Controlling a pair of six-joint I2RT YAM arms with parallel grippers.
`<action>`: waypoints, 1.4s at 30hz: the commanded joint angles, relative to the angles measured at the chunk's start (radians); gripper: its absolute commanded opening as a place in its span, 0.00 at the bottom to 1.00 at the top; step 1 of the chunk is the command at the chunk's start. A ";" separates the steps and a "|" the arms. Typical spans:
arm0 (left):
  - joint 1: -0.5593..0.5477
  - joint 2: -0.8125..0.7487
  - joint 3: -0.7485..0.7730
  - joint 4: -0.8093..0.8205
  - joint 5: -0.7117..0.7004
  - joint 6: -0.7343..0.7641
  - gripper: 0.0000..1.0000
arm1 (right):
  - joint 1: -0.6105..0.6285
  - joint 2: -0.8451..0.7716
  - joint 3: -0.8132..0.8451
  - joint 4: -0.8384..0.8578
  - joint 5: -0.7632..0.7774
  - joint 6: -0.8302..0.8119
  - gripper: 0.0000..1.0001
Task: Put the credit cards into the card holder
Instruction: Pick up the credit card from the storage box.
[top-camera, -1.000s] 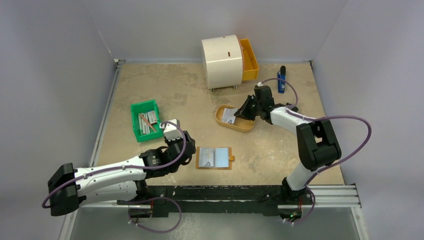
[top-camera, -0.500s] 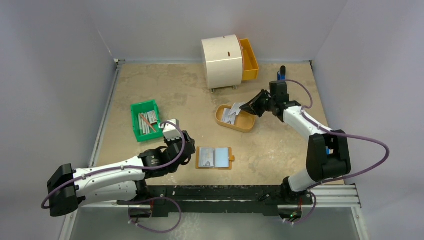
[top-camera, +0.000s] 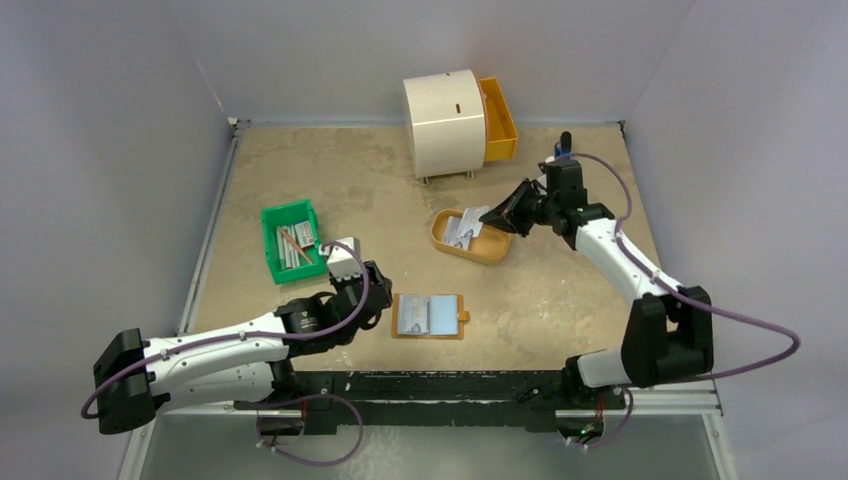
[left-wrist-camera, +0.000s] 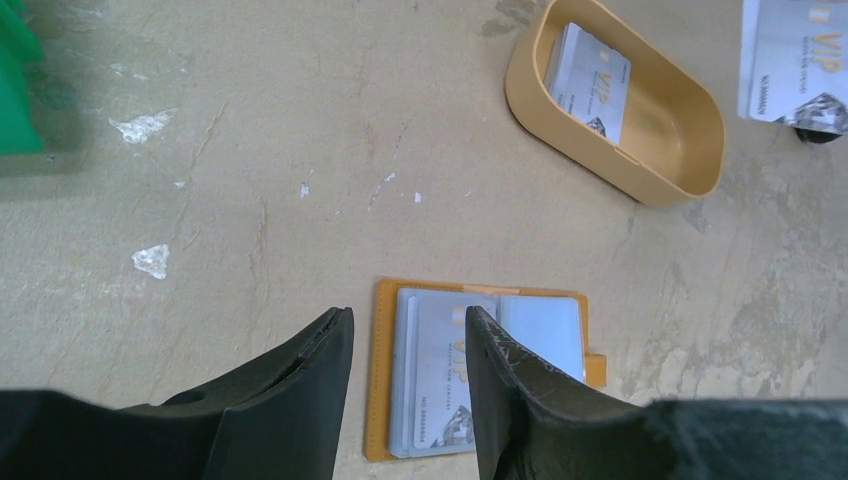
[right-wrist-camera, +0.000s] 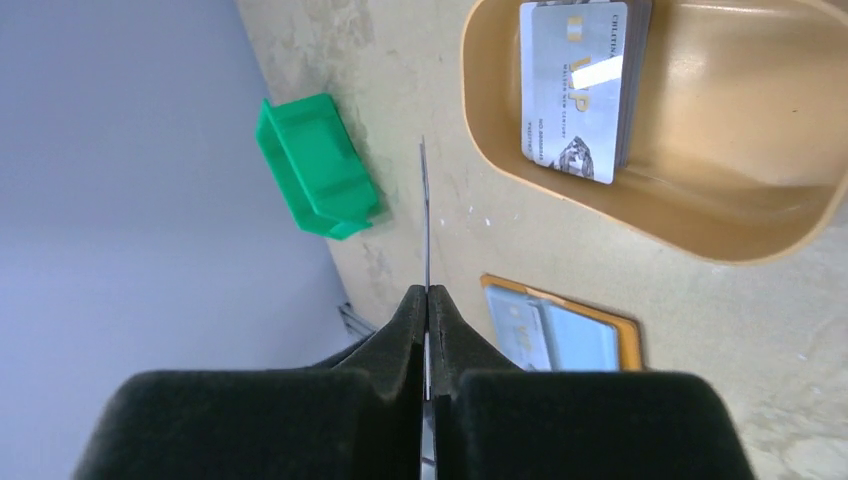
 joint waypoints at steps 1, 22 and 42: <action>0.000 0.006 0.054 0.058 0.066 0.092 0.44 | 0.032 -0.122 0.057 -0.192 0.033 -0.316 0.00; -0.009 0.541 0.289 0.241 0.357 0.239 0.48 | 0.206 -0.517 -0.473 -0.109 0.072 -0.449 0.00; -0.009 0.282 0.145 0.227 0.151 0.124 0.45 | 0.206 -0.761 -0.575 0.077 -0.220 -0.500 0.00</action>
